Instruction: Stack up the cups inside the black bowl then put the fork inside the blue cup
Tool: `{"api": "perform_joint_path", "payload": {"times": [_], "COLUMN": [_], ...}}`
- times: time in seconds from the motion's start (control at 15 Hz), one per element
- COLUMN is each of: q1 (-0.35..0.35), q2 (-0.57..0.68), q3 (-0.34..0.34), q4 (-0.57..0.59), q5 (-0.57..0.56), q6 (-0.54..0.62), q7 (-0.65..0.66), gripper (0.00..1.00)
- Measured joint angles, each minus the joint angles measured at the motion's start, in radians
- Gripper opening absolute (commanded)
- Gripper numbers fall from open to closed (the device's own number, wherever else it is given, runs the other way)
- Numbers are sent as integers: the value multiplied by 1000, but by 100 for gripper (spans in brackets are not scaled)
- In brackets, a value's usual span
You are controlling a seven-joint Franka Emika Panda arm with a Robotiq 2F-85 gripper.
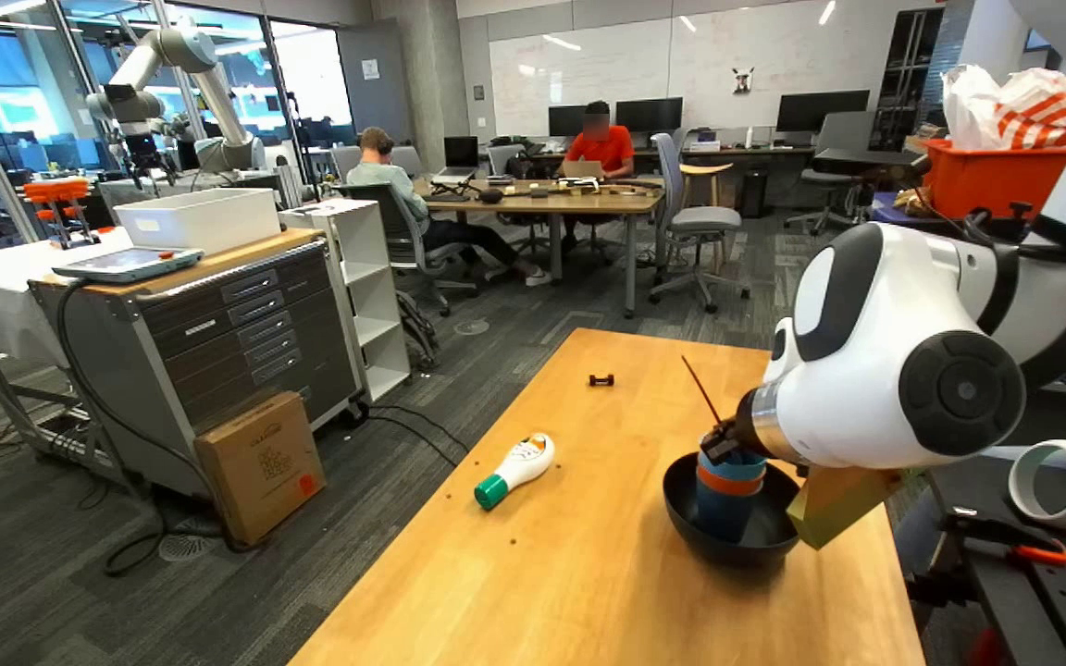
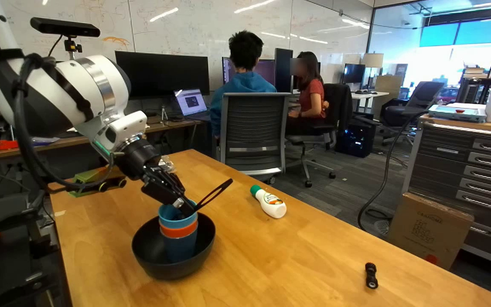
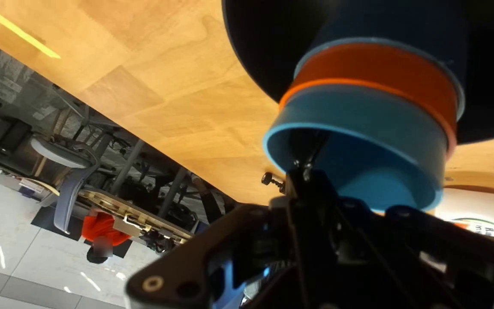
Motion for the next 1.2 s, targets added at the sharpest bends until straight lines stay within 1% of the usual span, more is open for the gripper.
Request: {"api": "perform_joint_path", "payload": {"times": [0.07, 0.27, 0.33, 0.47, 0.53, 0.73, 0.93, 1.2], "q1": [-5, -12, -13, -15, -16, -18, -29, -52], "q2": [6, 13, 13, 13, 13, 4, -16, -80], "q3": [6, 22, 27, 37, 42, 51, 54, 54], "q4": [0, 0, 0, 0, 0, 2, 2, -2], "q5": [-6, -8, -8, -8, -8, -8, -3, 31], "q6": [0, 1, 1, 3, 5, 19, 78, 190], "q7": [6, 14, 16, 19, 21, 27, 28, 19], "gripper": [33, 54, 63, 77, 81, 100, 100, 100]}}
